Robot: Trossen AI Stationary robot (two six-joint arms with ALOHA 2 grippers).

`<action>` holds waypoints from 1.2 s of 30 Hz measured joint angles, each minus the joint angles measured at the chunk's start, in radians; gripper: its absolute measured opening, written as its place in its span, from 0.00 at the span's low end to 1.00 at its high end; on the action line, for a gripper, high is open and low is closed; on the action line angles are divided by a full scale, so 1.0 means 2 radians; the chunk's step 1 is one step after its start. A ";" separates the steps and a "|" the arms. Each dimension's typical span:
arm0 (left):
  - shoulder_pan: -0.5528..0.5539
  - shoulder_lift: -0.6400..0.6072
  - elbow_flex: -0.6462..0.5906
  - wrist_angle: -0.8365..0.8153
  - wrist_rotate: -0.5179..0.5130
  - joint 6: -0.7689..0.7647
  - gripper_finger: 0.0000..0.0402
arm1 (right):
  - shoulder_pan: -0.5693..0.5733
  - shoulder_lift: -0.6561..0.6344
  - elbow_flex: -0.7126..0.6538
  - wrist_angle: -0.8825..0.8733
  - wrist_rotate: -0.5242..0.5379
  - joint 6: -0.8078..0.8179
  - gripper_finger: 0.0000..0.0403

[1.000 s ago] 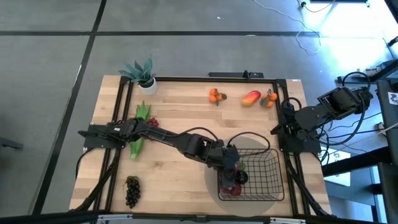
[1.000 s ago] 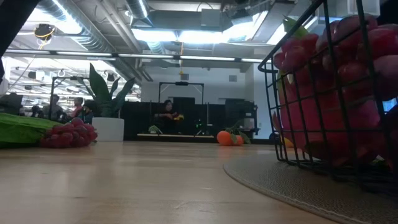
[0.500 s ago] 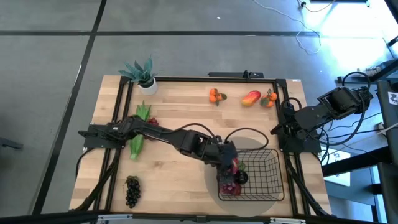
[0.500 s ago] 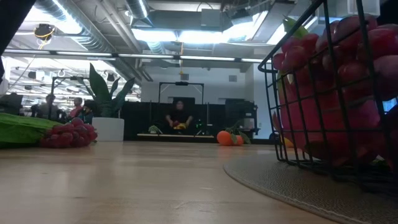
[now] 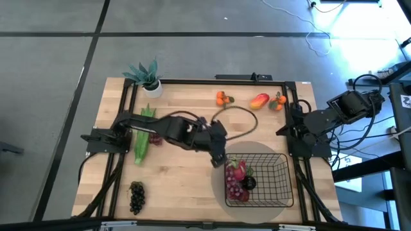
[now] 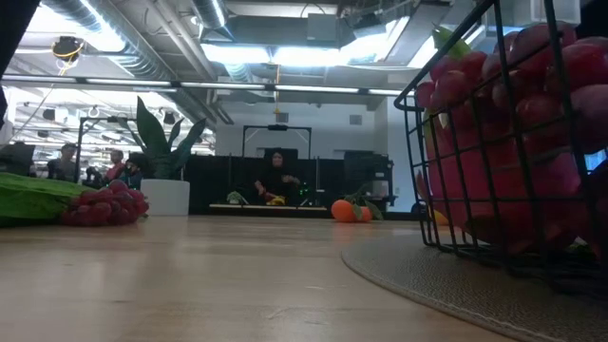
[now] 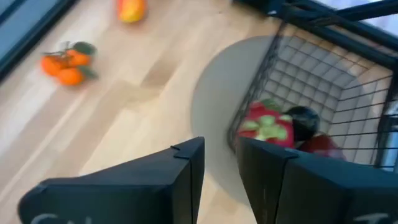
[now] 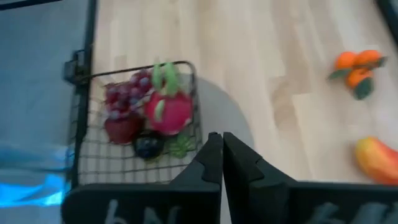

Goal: Build produce basket
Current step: Put the red grapes into the black wire basket

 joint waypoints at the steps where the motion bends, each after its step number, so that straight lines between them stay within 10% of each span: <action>1: 0.003 -0.004 0.000 -0.007 -0.002 -0.007 0.20 | 0.000 0.002 0.000 0.001 0.009 0.000 0.00; 14: 0.057 -0.019 0.000 -0.190 -0.015 -0.060 0.20 | -0.059 0.038 0.000 -0.004 0.087 0.066 0.00; 36: 0.228 -0.018 -0.027 -0.189 0.135 0.016 0.20 | -0.402 0.149 0.000 0.044 -0.163 -0.318 0.00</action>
